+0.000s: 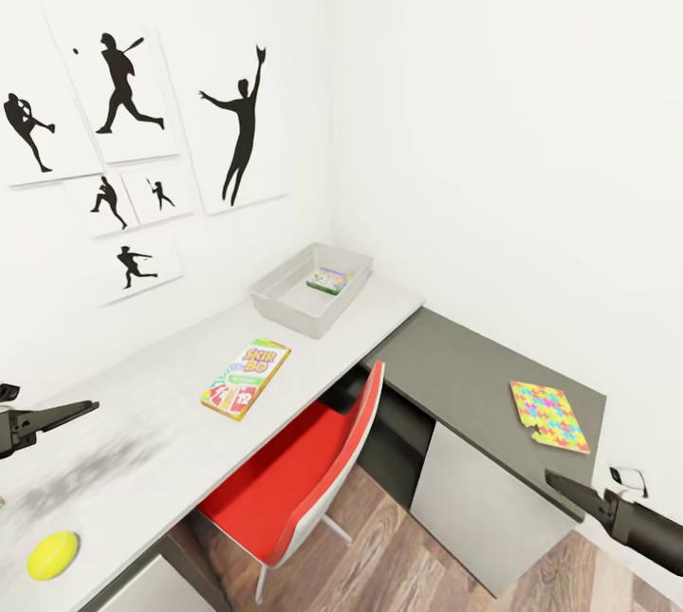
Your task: Put all the toys in the child's room - the three board games (two on the bed and one on the table), the two jigsaw puzzles on the table, and the tennis ball on the table - inside the toy box on the table in the child's room.
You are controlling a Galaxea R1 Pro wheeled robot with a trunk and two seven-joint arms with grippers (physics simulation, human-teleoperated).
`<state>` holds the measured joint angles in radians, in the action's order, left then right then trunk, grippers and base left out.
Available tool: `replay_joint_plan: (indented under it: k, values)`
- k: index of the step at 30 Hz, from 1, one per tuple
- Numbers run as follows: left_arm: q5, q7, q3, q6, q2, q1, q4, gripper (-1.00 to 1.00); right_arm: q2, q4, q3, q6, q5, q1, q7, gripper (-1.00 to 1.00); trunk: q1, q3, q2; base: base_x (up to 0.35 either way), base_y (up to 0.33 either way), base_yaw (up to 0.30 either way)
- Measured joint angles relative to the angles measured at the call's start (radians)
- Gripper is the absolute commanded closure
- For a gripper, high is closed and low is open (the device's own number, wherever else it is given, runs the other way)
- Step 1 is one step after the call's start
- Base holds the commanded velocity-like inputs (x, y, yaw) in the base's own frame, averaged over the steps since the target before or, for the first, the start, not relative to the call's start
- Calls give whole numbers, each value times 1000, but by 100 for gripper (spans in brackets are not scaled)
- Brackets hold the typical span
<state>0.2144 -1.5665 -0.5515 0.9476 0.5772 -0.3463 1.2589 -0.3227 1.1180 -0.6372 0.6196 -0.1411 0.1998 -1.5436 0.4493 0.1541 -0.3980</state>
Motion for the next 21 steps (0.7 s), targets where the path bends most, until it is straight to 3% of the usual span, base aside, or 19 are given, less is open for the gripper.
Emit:
replay_joint_plan:
  k: [7,21]
  values:
    - [-2,0,-1,-6,-5,3,-5,-100,35,2,-5,-46,-28,-39,0,-100,0,-11,0,-46,26,-131]
    - [-2,0,2,-12,-11,3,-7,-100,47,1,-5,-64,-30,-48,6,-100,0,-33,0,-43,39,-131]
